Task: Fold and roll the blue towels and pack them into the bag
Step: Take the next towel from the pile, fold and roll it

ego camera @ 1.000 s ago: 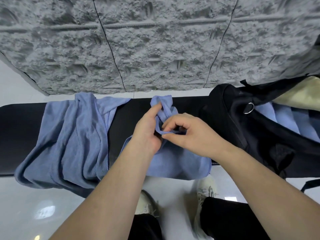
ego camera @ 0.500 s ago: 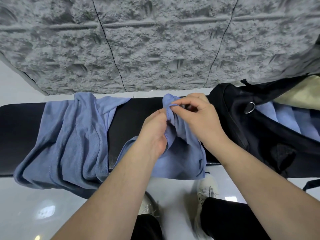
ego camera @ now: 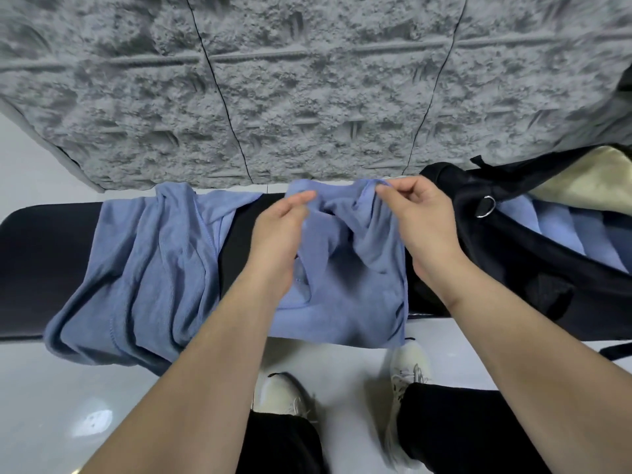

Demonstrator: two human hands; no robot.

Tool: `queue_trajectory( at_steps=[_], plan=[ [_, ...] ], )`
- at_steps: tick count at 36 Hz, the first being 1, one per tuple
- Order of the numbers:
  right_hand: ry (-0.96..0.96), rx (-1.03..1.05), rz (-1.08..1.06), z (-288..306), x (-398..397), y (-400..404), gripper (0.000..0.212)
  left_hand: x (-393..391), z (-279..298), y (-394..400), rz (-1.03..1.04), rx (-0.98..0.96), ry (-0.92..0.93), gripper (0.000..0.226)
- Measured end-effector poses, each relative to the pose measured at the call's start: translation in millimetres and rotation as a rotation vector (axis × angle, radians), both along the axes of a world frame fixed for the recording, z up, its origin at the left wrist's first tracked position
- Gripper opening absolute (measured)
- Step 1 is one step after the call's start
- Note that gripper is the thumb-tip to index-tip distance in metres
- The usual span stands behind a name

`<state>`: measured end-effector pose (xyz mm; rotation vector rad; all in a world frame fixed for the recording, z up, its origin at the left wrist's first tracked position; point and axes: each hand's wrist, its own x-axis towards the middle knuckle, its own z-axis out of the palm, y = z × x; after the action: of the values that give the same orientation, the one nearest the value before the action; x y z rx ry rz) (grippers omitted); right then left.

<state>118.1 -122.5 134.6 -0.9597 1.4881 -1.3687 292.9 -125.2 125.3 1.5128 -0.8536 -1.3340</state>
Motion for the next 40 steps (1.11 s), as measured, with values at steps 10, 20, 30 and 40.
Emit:
queue_trajectory(
  at_steps=[10, 20, 30, 40],
  plan=[
    [0.005, -0.097, -0.147, 14, -25, 12, 0.012, 54, 15, 15, 0.069, -0.298, -0.409, 0.029],
    [0.075, -0.088, -0.074, 40, -33, 27, 0.011, 106, 55, 41, -0.001, -0.257, -0.424, 0.019],
    [0.157, -0.112, 0.030, 84, -32, 55, 0.013, 110, 82, 78, -0.157, -0.163, 0.161, 0.016],
    [0.145, -0.078, 0.103, 108, -45, 87, 0.012, 121, 102, 106, -0.121, -0.175, 0.322, 0.017]
  ],
)
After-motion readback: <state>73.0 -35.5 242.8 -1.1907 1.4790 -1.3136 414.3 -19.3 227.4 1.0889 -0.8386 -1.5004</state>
